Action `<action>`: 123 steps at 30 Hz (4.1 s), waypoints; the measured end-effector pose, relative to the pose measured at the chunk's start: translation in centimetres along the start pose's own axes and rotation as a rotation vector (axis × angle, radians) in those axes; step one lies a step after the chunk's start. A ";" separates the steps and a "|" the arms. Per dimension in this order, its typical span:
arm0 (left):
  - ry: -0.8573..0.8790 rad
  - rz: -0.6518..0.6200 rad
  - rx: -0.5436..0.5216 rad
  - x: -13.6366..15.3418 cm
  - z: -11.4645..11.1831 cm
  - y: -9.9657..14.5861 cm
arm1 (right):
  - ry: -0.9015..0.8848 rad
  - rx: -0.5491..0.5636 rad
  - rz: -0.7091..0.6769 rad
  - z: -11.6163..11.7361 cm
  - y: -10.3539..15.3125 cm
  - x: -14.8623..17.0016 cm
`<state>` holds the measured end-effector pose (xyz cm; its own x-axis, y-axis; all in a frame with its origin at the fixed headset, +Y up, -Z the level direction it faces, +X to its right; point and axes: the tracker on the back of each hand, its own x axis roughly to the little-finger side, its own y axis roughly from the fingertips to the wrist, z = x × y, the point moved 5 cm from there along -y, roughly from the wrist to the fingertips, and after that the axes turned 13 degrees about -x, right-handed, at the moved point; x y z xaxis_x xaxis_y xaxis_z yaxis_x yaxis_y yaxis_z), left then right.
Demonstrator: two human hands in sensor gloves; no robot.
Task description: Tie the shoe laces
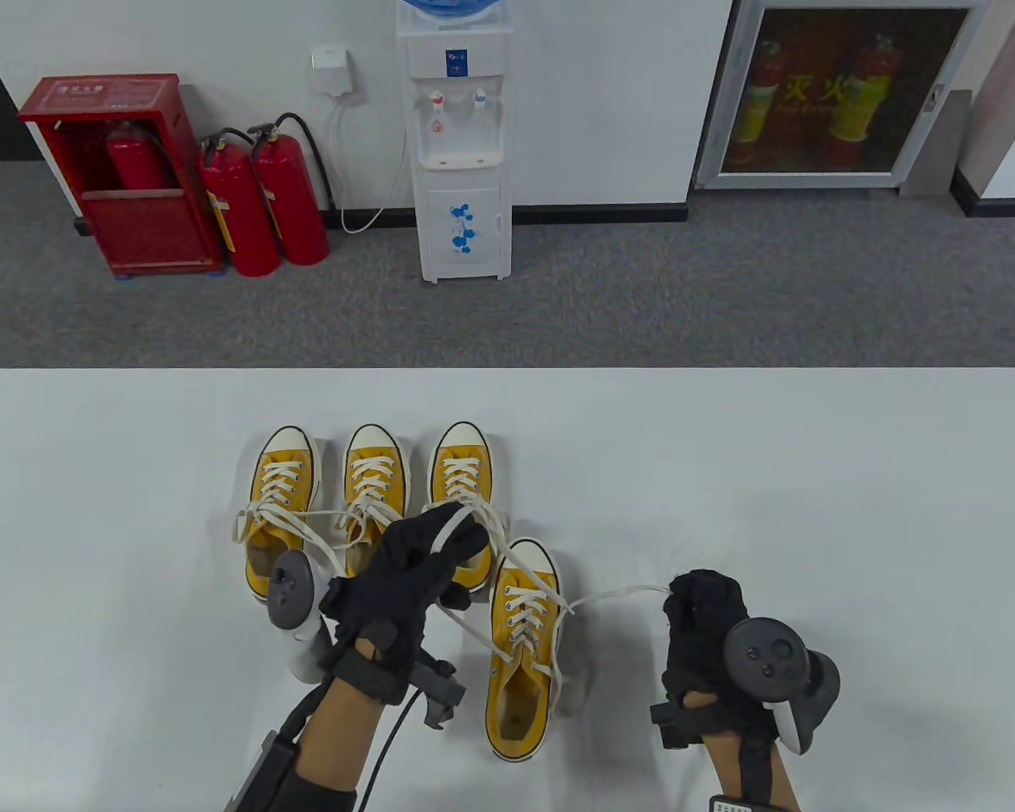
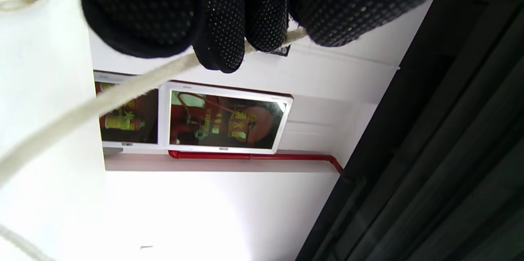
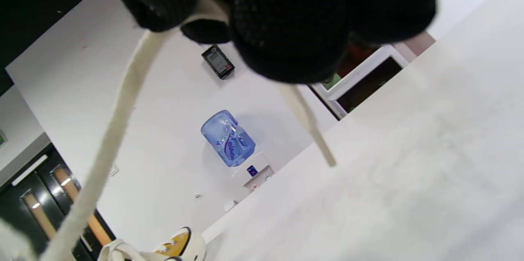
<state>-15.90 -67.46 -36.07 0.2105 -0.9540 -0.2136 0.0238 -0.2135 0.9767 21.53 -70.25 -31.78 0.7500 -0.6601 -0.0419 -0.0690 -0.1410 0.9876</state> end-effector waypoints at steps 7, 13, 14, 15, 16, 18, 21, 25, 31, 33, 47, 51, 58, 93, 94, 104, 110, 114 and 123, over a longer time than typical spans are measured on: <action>-0.028 0.046 0.020 1.1 -0.2 -0.1 | -0.034 0.002 -0.039 -0.3 0.0 -0.3; -0.094 0.101 0.053 2.3 -0.7 -0.1 | -0.076 -0.003 -0.171 -1.2 0.2 -3.2; -0.107 0.108 0.062 2.4 -0.8 -0.1 | -0.087 -0.004 -0.189 -1.3 0.2 -3.6; -0.123 0.111 0.077 2.5 -1.1 0.0 | -0.099 -0.006 -0.211 -1.6 0.2 -4.3; -0.131 0.120 0.084 2.6 -1.2 0.0 | -0.109 -0.002 -0.225 -1.8 0.1 -5.0; -0.146 0.141 0.115 3.0 -1.7 0.2 | -0.121 0.001 -0.263 -2.3 0.1 -6.6; -0.175 0.155 0.125 3.3 -2.1 0.3 | -0.124 -0.009 -0.316 -2.7 0.1 -9.0; -0.231 0.144 0.154 3.5 -2.9 0.4 | -0.123 -0.003 -0.396 -3.0 0.2 -12.4; -0.293 0.140 0.214 3.9 -4.3 0.7 | -0.116 -0.005 -0.490 -2.7 0.3 -16.0; -0.302 0.141 0.226 4.1 -4.8 1.0 | -0.115 -0.003 -0.511 -2.6 0.3 -16.8; -0.403 0.094 0.327 4.5 -7.0 2.1 | -0.168 0.010 -0.513 -3.2 -0.5 -17.8; -0.484 0.061 0.367 4.6 -7.8 2.4 | -0.152 0.003 -0.497 -3.0 -0.7 -17.7; -0.579 0.039 0.394 5.2 -8.5 2.8 | -0.160 0.003 -0.431 -2.8 -1.5 -15.9; -0.098 0.188 0.331 5.6 -7.7 2.5 | -0.152 -0.270 -0.214 3.8 -3.6 -7.1; -0.097 0.188 0.331 5.6 -7.6 2.5 | -0.164 -0.284 -0.229 3.7 -3.3 -7.4; -0.114 0.186 0.323 5.6 -7.5 2.5 | -0.399 -0.434 -0.254 6.5 -2.0 -7.9; -0.177 0.184 0.242 5.8 -6.2 2.0 | -0.491 -0.412 -0.211 6.2 -2.0 -6.0; -0.219 0.190 0.170 6.1 -5.0 1.7 | -0.551 -0.400 -0.185 5.3 -1.8 -4.6; -0.311 0.174 0.002 6.6 -3.0 1.8 | -0.552 -0.380 -0.222 4.7 -1.3 -5.0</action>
<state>-11.49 -73.55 -35.61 -0.0959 -0.9946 -0.0405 0.0117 -0.0418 0.9991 14.78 -70.18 -33.54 0.2697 -0.9376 -0.2195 0.3571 -0.1143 0.9271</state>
